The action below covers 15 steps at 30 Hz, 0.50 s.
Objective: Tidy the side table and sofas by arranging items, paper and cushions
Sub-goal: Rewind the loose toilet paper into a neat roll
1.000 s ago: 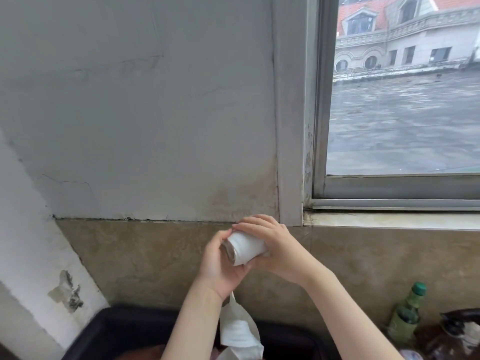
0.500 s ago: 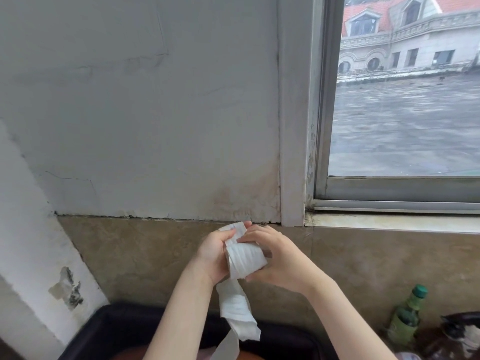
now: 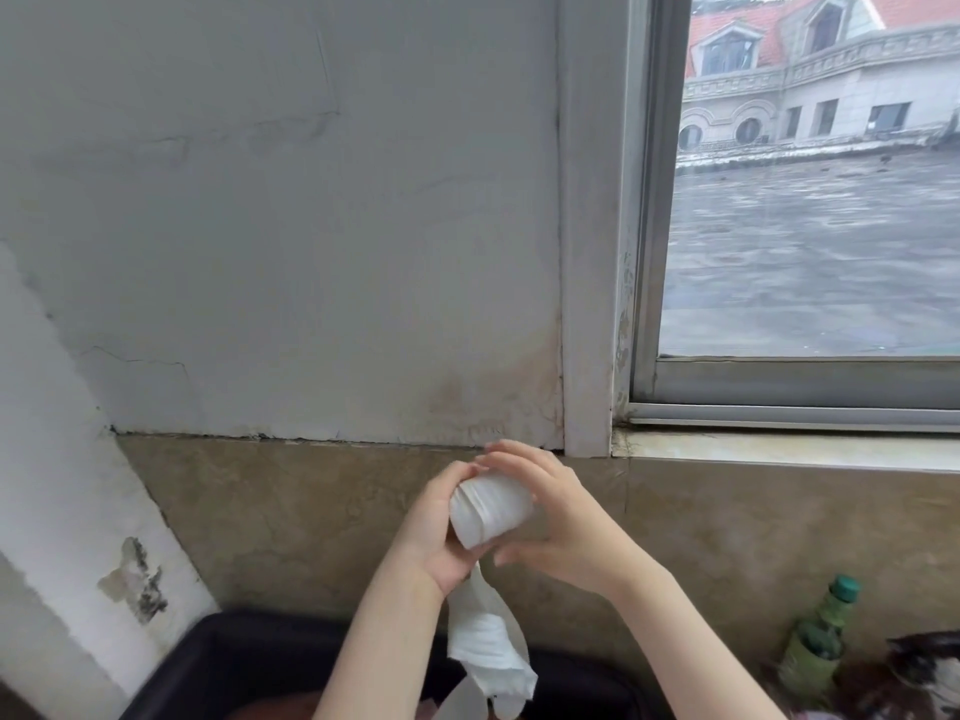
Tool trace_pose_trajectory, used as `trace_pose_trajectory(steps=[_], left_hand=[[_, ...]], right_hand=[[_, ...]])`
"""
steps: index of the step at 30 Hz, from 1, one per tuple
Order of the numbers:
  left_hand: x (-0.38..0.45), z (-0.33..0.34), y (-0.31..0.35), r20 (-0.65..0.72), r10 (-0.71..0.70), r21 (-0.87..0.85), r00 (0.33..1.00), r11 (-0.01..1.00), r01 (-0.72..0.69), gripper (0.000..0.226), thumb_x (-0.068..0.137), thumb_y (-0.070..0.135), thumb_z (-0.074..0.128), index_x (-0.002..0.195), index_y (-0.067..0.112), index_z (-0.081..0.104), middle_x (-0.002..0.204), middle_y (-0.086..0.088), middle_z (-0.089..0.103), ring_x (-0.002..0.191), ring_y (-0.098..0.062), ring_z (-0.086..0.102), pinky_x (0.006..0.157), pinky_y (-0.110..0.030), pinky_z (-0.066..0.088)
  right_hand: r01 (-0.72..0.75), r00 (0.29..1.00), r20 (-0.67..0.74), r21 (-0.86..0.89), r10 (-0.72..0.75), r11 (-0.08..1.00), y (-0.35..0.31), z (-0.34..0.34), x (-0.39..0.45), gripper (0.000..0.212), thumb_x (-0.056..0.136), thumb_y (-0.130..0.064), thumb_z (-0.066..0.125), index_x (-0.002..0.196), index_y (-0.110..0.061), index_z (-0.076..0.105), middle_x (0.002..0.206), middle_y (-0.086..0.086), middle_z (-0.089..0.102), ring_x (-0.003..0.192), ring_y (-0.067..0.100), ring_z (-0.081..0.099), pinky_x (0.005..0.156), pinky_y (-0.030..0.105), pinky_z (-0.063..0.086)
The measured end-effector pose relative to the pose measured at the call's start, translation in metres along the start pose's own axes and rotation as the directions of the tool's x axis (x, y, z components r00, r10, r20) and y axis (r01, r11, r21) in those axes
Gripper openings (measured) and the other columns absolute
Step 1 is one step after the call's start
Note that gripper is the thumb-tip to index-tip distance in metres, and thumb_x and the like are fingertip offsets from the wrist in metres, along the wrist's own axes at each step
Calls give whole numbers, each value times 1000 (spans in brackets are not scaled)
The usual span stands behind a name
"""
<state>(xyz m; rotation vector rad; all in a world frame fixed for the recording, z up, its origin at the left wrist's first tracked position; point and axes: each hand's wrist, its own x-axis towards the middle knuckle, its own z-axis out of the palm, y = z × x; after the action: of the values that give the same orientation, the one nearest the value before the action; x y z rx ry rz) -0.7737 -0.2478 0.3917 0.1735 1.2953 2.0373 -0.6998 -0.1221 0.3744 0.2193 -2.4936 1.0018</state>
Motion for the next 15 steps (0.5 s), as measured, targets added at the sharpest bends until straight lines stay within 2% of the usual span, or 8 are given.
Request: trace_pose_trajectory(steps=[2, 5, 7, 10, 11, 13, 15], left_hand=[[-1, 2, -1, -16, -3, -6, 1000, 1000, 3, 25, 94, 23, 49, 87, 5, 65, 66, -12, 68, 60, -25, 68, 61, -35, 50], [-2, 3, 0, -9, -3, -43, 1000, 999, 3, 33, 92, 33, 53, 97, 3, 66, 78, -17, 70, 72, -30, 69, 68, -38, 53], [-1, 4, 0, -17, 8, -79, 1000, 997, -9, 39, 89, 38, 56, 101, 2, 66, 82, -17, 70, 78, -29, 67, 72, -38, 51], [2, 9, 1, -54, 24, -145, 998, 989, -32, 42, 90, 43, 53, 100, 4, 66, 80, -14, 71, 70, -24, 67, 54, -30, 51], [3, 11, 2, -76, 19, -173, 997, 984, -32, 44, 91, 45, 52, 100, 5, 66, 80, -13, 72, 68, -22, 68, 53, -28, 50], [8, 13, 1, -115, 26, -241, 993, 969, -53, 48, 85, 49, 54, 102, 4, 64, 83, -13, 72, 68, -21, 69, 65, -27, 48], [12, 15, -3, -139, 57, -288, 989, 953, -95, 64, 71, 51, 61, 113, 3, 60, 95, -14, 71, 77, -21, 70, 77, -26, 49]], right_hand=[[24, 999, -28, 1, -24, 1000, 3, 2, 1, 67, 70, -21, 79, 126, -39, 48, 132, -35, 33, 129, -10, 28, 110, 34, 28], [55, 993, -107, 50, -49, 997, 7, 4, 2, 59, 71, -14, 75, 123, -30, 53, 127, -24, 45, 122, 1, 44, 102, 40, 40], [40, 986, -167, 64, -28, 997, 8, 4, 3, 62, 69, -13, 71, 126, -29, 52, 129, -19, 46, 123, 2, 43, 102, 42, 40], [35, 946, -323, 41, -20, 999, 5, 9, 3, 66, 66, -26, 72, 127, -27, 48, 130, -14, 41, 125, 1, 38, 101, 45, 39], [47, 927, -375, 32, -32, 998, 1, 12, 3, 62, 65, -32, 72, 122, -27, 49, 125, -14, 43, 121, 2, 41, 98, 43, 41], [53, 881, -471, -3, -48, 999, -6, 19, 3, 47, 65, -38, 70, 107, -24, 54, 112, -12, 49, 106, 7, 49, 90, 34, 45], [16, 818, -572, -76, -57, 997, -11, 26, 4, 32, 68, -34, 70, 94, -17, 62, 99, -9, 55, 94, 8, 51, 83, 23, 44]])
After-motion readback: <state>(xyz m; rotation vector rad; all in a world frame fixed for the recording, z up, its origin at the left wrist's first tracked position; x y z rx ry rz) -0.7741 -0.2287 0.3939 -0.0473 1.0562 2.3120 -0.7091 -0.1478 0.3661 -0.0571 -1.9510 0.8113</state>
